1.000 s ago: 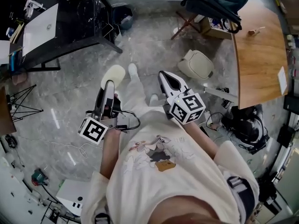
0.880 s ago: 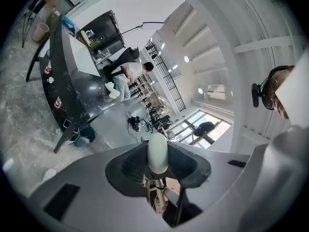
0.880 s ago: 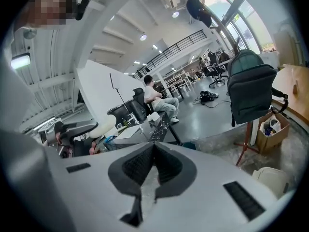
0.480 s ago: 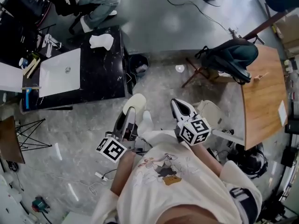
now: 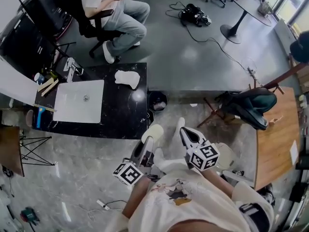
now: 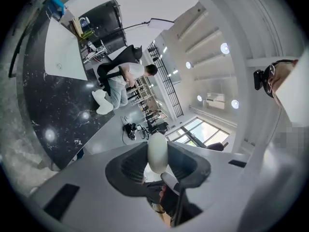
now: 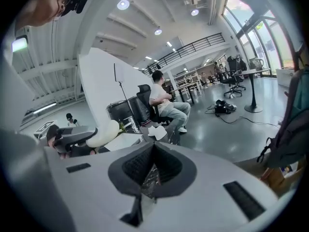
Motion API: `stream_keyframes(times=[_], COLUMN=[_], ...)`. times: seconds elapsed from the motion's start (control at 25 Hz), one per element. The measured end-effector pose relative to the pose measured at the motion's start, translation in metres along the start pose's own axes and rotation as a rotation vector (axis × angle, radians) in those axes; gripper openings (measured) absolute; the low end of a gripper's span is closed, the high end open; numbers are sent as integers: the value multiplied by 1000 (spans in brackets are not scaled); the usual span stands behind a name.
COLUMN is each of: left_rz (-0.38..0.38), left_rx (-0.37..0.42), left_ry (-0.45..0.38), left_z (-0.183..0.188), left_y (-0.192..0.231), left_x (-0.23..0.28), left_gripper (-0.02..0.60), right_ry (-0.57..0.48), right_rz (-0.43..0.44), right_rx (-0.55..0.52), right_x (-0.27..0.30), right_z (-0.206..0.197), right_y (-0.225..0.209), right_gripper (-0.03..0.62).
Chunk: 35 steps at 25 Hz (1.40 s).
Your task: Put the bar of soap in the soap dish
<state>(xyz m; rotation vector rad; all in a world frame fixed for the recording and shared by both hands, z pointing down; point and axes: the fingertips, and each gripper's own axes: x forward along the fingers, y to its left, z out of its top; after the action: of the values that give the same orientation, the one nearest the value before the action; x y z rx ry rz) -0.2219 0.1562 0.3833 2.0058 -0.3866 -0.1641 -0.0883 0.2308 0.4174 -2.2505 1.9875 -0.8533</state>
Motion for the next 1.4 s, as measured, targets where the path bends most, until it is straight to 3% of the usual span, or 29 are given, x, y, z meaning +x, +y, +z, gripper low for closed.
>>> stream_keyframes(times=[0.2,0.48,0.64,0.76,0.96,1.12,1.4], left_rz=[57,176,204,276,453,492,567], left_rx=[-39,-67,-8,1,3,37,112], left_ry=[-102,-314,-415,-473,-540,-575,-513], left_z=[26,66,104,118,130,142,158], left_y=[15,35,34,37,69,84,101], left_x=[28,101,145,166,171,179,189], left_gripper=[127,127,127,127,127,127,127], right_ry=[20,99,88,106,168,215,233], right_rz=[132,359,454,519,626,717,781], right_rx=[-32,-82,-144,-158,-168,-208,-203], right_x=[59,153,201,226,263,285,292], right_z=[33,91,143,167,173,171,171], right_y=[-5,-42,-65,-80,-92,-93,-72], right_gripper=[6,6,6,6,6,6,6])
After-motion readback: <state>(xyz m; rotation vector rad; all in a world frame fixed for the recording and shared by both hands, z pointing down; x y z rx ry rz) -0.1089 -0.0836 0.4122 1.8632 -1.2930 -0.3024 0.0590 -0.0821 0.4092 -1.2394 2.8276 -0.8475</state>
